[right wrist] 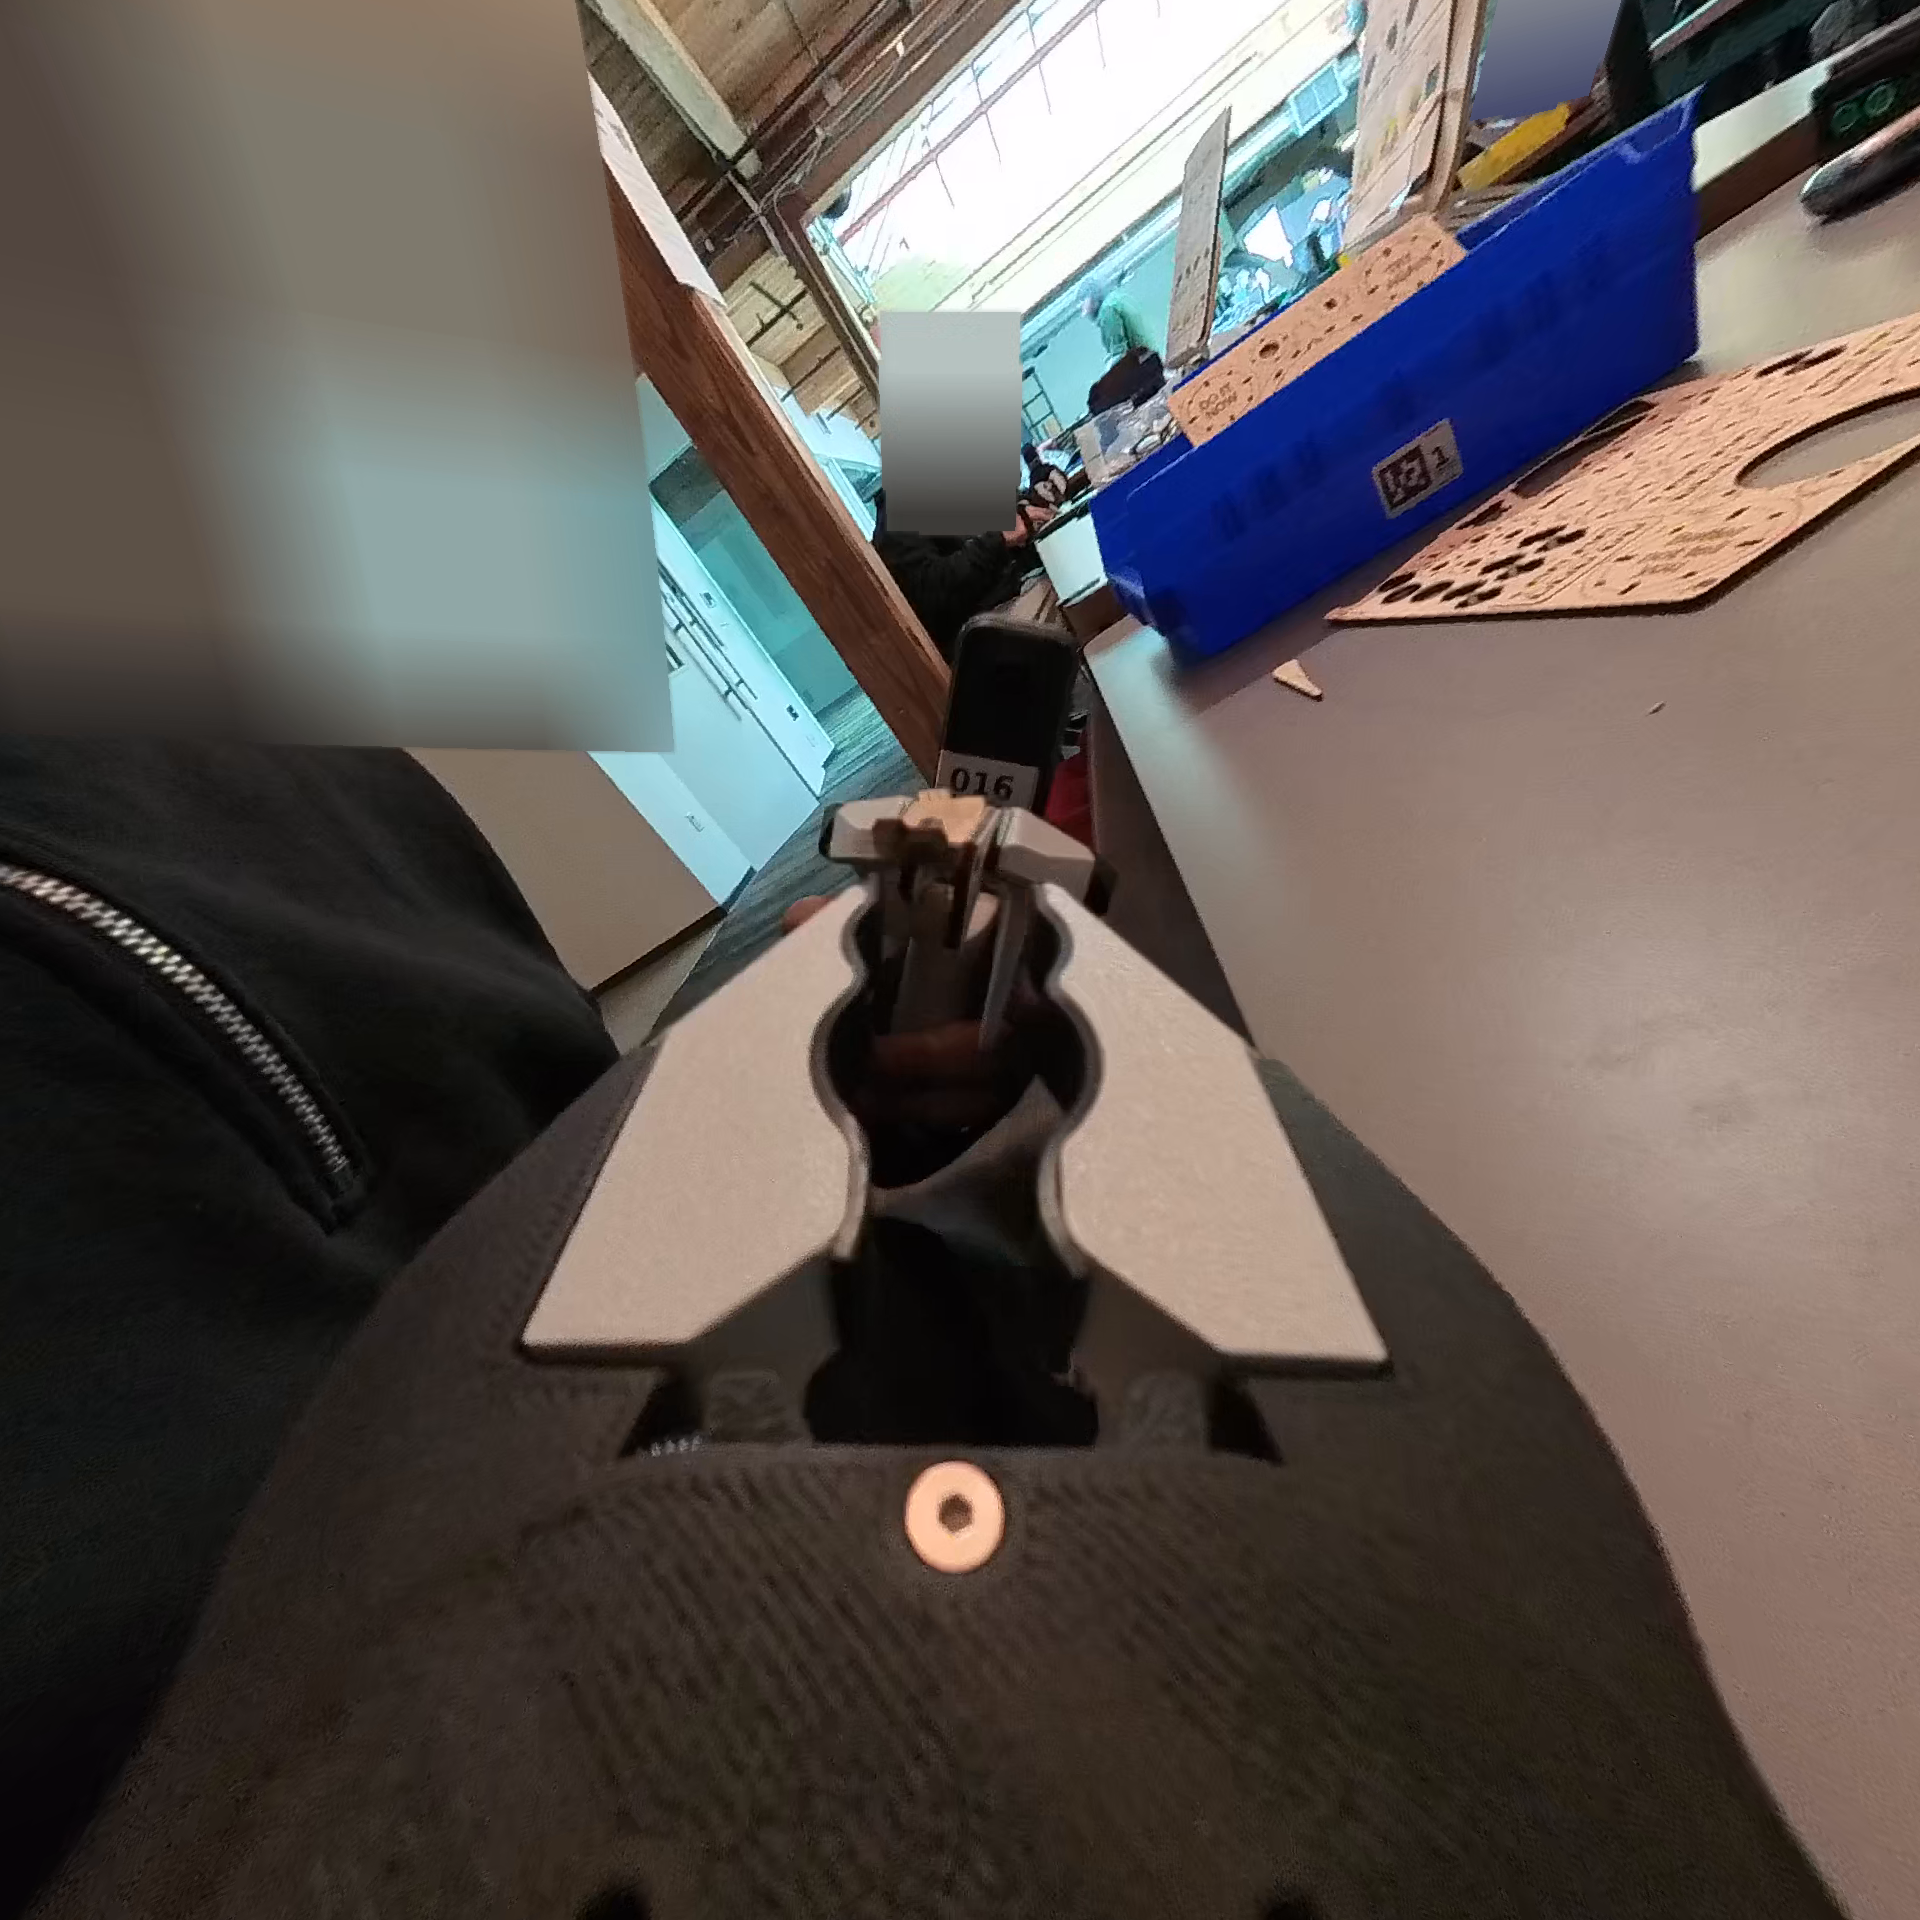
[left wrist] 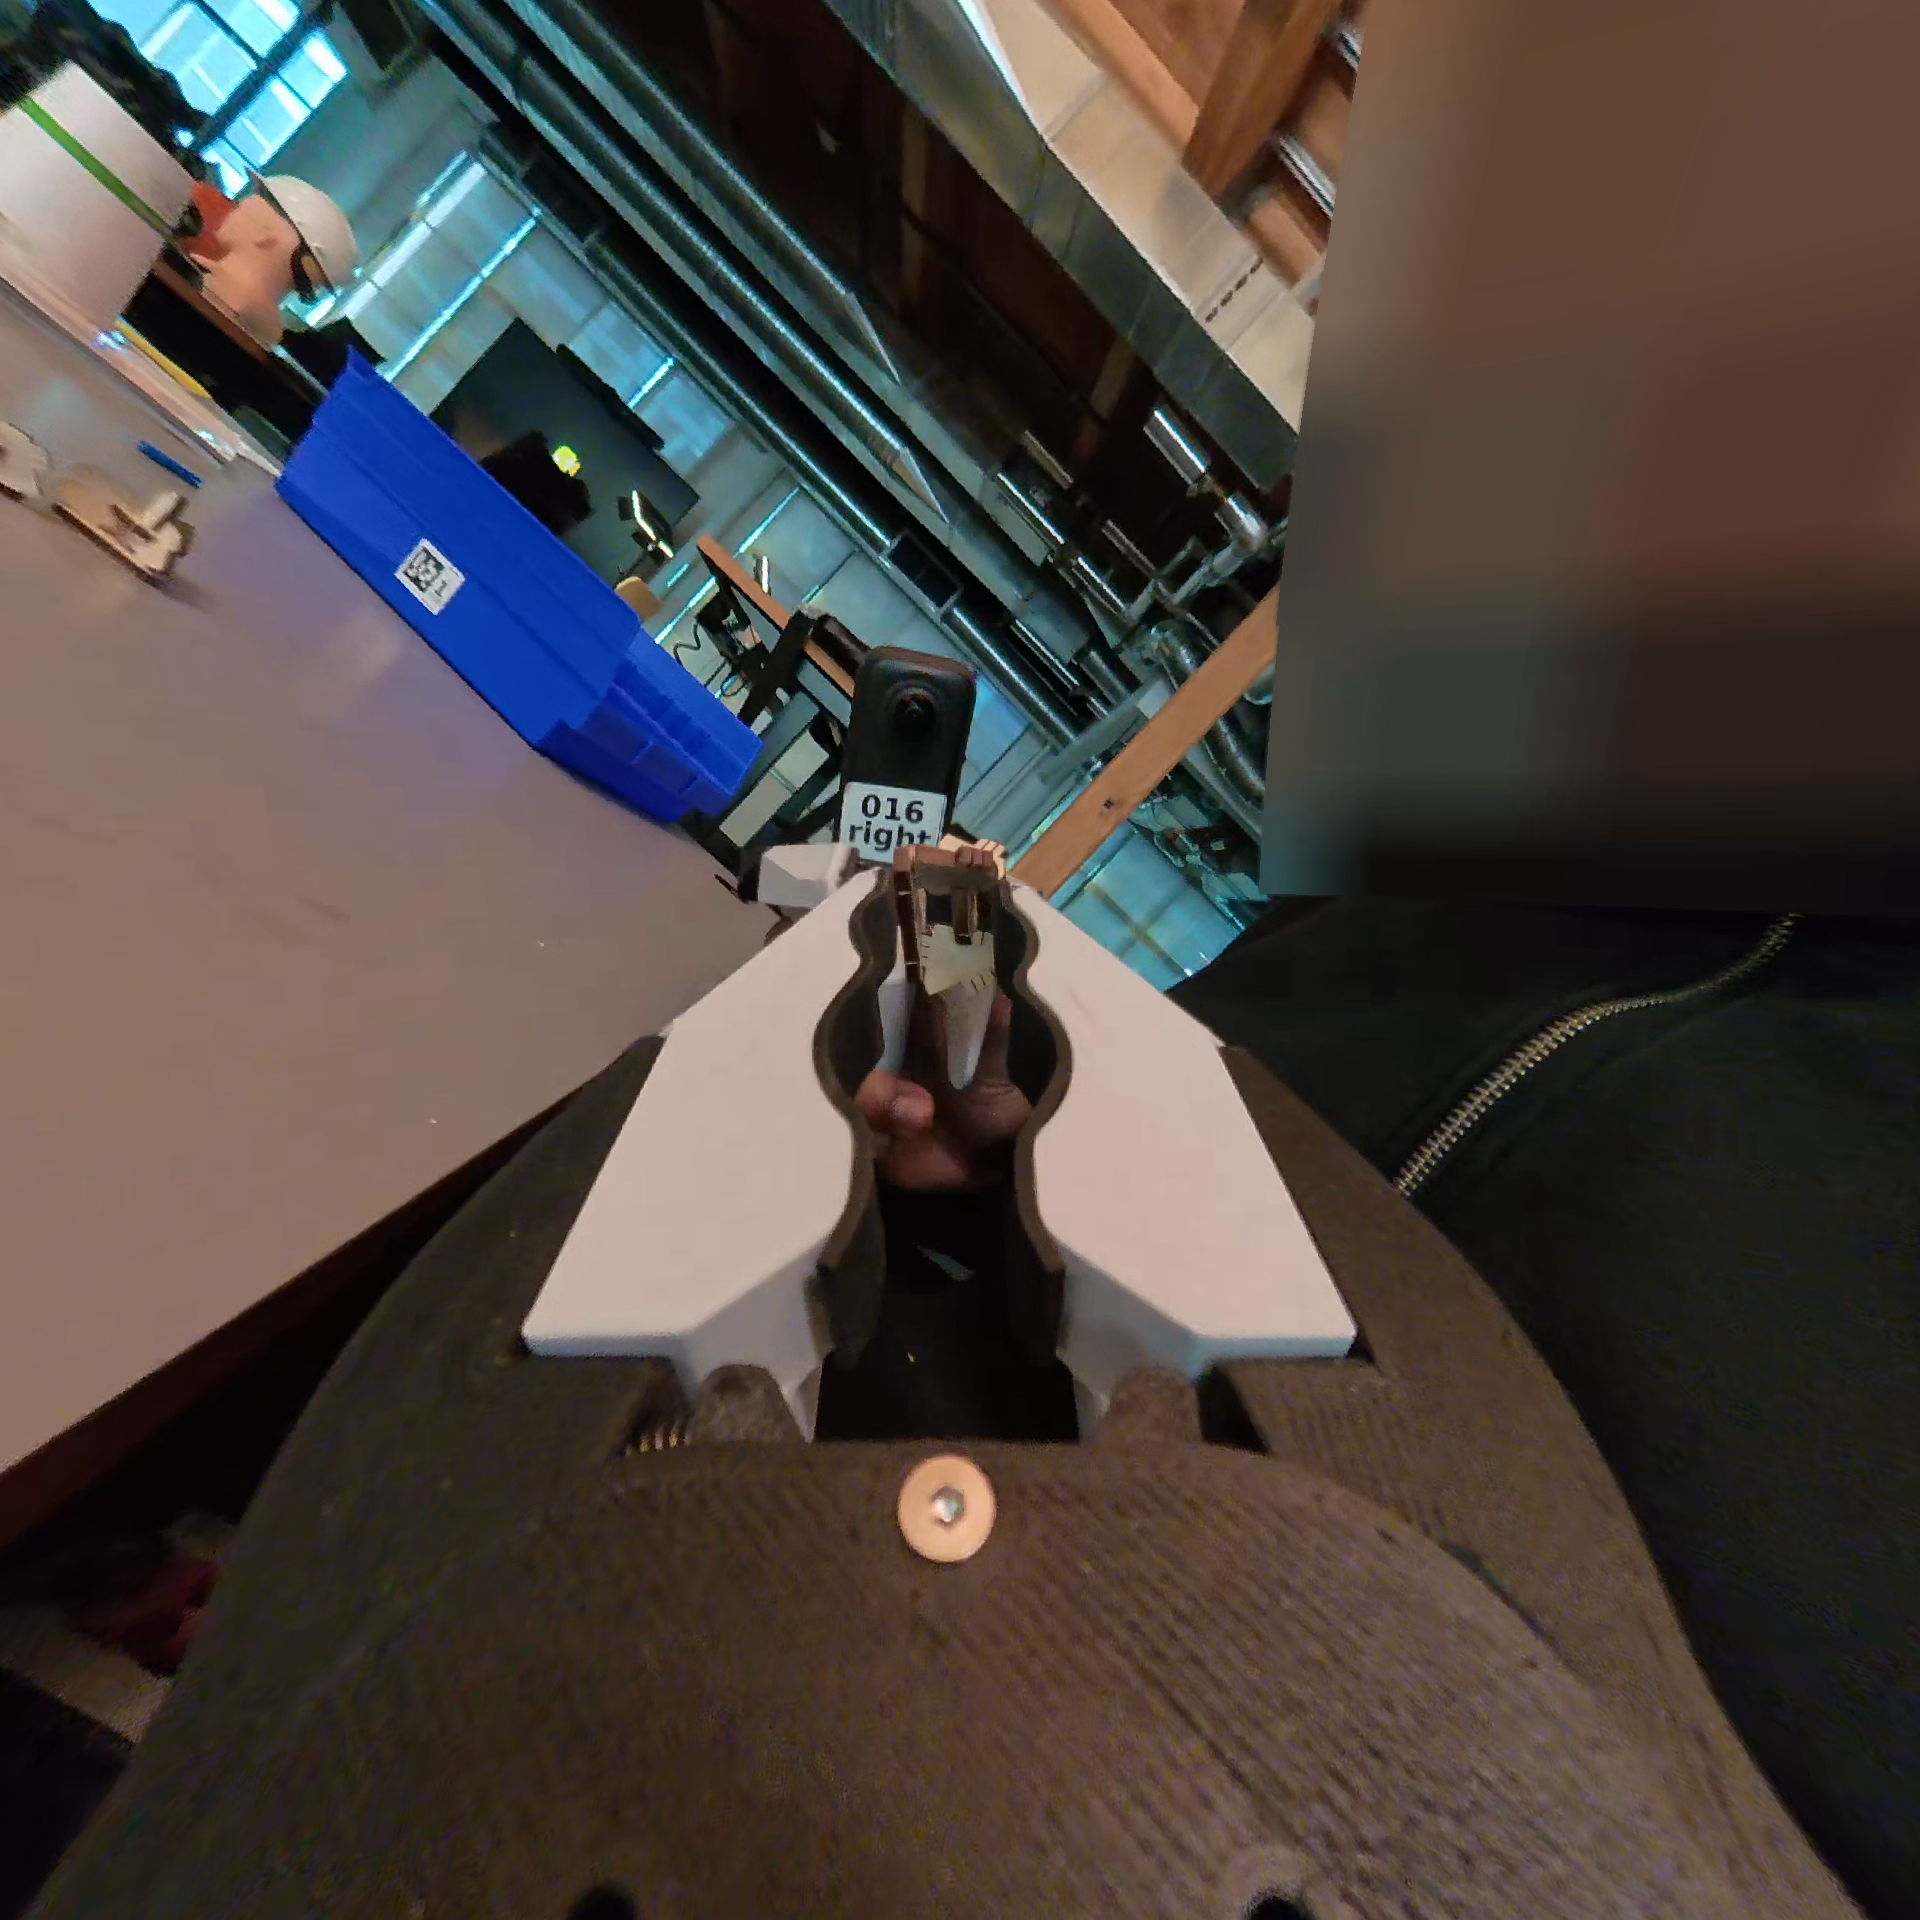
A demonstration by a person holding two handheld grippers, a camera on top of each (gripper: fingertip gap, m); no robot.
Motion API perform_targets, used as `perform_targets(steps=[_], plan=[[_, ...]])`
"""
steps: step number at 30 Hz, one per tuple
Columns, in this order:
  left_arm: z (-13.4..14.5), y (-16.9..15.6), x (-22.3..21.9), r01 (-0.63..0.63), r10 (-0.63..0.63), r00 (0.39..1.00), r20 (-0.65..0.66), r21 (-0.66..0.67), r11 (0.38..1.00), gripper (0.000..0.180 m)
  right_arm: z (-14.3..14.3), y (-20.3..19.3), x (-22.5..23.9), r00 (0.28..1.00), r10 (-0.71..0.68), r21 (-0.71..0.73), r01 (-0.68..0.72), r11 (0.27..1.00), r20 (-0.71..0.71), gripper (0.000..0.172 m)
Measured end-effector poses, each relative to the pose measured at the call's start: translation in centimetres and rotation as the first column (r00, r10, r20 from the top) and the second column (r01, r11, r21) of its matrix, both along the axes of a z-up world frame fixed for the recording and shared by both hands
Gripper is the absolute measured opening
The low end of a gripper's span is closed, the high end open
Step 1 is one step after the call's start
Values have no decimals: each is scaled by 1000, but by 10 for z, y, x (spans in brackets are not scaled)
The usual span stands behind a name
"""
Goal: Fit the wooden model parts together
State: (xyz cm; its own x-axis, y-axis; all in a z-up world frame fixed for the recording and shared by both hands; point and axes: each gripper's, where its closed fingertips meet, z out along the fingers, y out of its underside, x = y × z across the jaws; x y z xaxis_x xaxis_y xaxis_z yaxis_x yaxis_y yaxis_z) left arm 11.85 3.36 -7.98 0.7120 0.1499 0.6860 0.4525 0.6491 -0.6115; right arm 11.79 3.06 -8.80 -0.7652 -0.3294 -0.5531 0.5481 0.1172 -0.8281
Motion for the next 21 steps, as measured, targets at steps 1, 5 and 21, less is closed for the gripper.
perform_targets(steps=[1, 5, 21], plan=[[0, -2, -1, -12, 12, 1000, 1, -1, 1000, 16, 2, 0, -2, 1000, -7, -15, 7, 1000, 9, 32], [-3, -5, -3, -46, 46, 999, 1, -31, 998, 16, 9, 1, -6, 998, -9, -55, 12, 998, 60, 48], [-7, 8, -1, -66, 62, 998, -28, -146, 987, 11, 9, 1, -3, 1000, -16, -65, 18, 998, 24, 17]])
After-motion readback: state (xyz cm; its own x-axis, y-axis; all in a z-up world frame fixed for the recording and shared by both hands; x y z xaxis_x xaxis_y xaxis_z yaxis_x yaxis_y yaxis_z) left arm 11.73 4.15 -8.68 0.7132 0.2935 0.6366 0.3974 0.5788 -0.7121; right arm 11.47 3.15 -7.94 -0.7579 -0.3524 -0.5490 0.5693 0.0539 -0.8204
